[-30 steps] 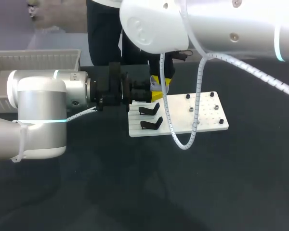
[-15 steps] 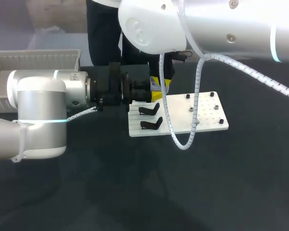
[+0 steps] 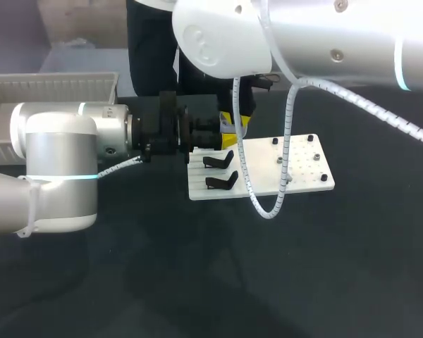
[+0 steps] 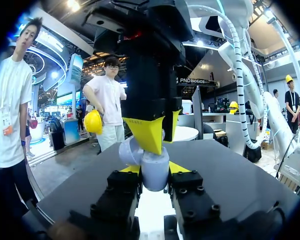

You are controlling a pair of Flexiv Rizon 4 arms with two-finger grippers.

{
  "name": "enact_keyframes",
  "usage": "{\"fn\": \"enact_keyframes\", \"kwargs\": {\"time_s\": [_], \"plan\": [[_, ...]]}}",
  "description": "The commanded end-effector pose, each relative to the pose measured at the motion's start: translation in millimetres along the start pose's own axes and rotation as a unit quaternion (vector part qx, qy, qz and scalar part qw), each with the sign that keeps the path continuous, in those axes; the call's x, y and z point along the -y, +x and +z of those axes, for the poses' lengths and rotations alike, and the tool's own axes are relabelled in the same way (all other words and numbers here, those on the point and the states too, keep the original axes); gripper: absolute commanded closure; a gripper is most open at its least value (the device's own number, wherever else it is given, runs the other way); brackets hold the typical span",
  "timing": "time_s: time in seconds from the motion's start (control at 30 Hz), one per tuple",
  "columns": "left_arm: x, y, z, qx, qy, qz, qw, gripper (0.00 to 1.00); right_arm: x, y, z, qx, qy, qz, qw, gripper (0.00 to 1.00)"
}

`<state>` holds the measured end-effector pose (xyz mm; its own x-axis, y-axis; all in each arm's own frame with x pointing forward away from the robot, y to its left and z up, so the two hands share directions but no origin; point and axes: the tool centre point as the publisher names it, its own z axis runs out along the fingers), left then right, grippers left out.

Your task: Pick up each earbud case from the left stands, insert the matching earbuds, close the lid, and place the case in the box.

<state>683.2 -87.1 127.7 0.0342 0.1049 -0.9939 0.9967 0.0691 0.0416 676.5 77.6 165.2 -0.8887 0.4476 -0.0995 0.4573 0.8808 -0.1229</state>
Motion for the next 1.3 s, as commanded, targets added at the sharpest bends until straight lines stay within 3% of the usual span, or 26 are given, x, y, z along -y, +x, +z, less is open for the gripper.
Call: {"fn": "enact_keyframes", "kwargs": {"time_s": [0.03,0.1,0.3,0.5,0.53,0.6,0.63,1.03,1.17,1.23,1.3], "plan": [[1.8,0.9,0,0.003,-0.004,0.002,1.0,1.0,-2,1,0,-0.001,0.001,0.0,1.0,0.72],[1.8,0.9,0,0.003,-0.004,0.002,1.0,1.0,-1,1,0,-0.002,-0.001,-0.001,1.0,0.69],[1.8,0.9,0,0.003,-0.004,0.002,1.0,1.0,4,9,-12,-0.001,-0.025,-0.006,1.0,0.73],[1.8,0.9,0,0.003,-0.004,0.002,1.0,1.0,26,24,-32,0.006,-0.089,-0.038,0.995,0.58],[1.8,0.9,0,0.003,-0.004,0.002,1.0,1.0,30,28,-34,0.011,-0.098,-0.045,0.994,0.51],[1.8,0.9,0,0.003,-0.004,0.002,1.0,1.0,37,35,-39,0.016,-0.117,-0.06,0.991,0.13],[1.8,0.9,0,0.003,-0.004,0.002,1.0,1.0,40,38,-40,0.018,-0.123,-0.065,0.99,0.0],[1.8,0.9,0,0.003,-0.004,0.002,1.0,1.0,78,57,-44,0.055,-0.204,-0.078,0.974,0.0],[1.8,0.9,0,0.003,-0.004,0.002,1.0,1.0,87,57,-45,0.056,-0.212,-0.08,0.972,0.0],[1.8,0.9,0,0.003,-0.004,0.002,1.0,1.0,87,56,-45,0.057,-0.179,-0.068,0.98,0.0],[1.8,0.9,0,0.003,-0.004,0.002,1.0,1.0,87,56,-45,0.057,-0.179,-0.068,0.98,0.0]]}}
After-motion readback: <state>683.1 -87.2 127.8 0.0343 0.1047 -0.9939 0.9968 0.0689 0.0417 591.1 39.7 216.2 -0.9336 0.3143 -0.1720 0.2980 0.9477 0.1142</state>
